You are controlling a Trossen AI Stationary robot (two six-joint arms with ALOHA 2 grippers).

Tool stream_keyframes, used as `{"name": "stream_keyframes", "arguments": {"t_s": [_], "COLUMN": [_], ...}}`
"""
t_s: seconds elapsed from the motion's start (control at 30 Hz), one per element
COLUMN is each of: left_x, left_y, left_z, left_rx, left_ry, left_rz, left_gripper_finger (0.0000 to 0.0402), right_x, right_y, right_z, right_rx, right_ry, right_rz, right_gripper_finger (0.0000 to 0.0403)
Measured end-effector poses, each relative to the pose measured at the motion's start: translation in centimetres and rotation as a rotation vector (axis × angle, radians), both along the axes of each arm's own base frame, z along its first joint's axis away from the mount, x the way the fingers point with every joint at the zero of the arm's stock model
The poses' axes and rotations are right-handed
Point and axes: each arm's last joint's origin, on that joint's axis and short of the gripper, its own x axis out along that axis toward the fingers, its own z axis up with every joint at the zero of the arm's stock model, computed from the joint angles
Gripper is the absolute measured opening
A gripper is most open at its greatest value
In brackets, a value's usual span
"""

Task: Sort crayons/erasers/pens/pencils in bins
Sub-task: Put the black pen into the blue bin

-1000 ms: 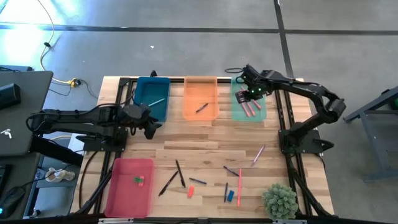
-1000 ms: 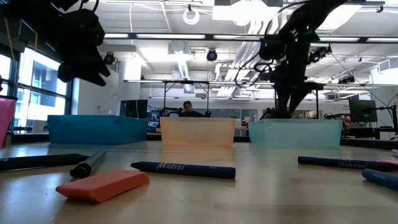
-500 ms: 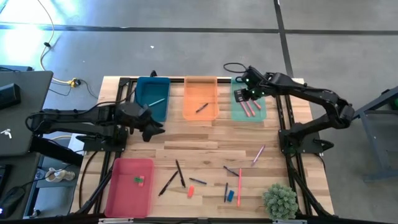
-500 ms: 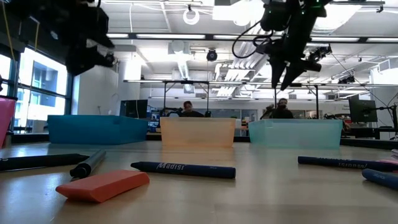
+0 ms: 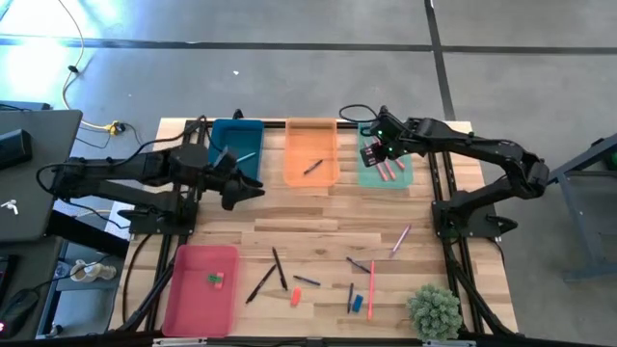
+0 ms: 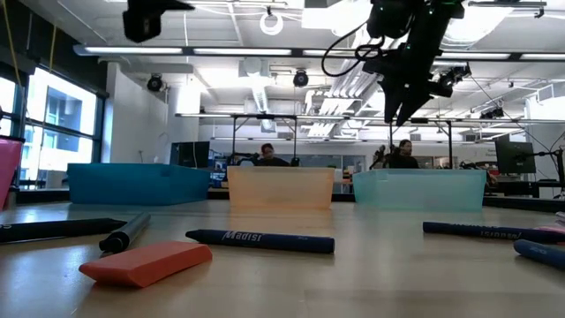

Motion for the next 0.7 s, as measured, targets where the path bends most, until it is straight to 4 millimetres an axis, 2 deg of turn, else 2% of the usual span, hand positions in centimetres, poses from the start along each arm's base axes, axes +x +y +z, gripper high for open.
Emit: {"name": "stream_keyframes", "arguments": {"t_s": [0.13,0.27,0.7], "left_x": [1.5,2.6,6.6], "left_y": [-0.8,-2.2,-8.6], "left_z": [0.9,0.0,-6.4], "left_rx": [-0.051,-0.107,-0.262], "left_ry": [0.051,0.210,0.635], "left_rz": [-0.032,-0.090,-0.120], "left_gripper_finger": [0.0197,0.0197,0.0197], "right_x": [-0.3,-0.5,-0.5], "right_y": [0.1,0.1,0.1], "right_z": [-0.2,-0.2,-0.2], "right_rx": [0.004,-0.004,-0.020], "right_ry": [0.051,0.089,0.102], "right_rz": [0.041,0.076,0.120], "right_gripper_finger": [0.0128,0.0128,0.0128]}}
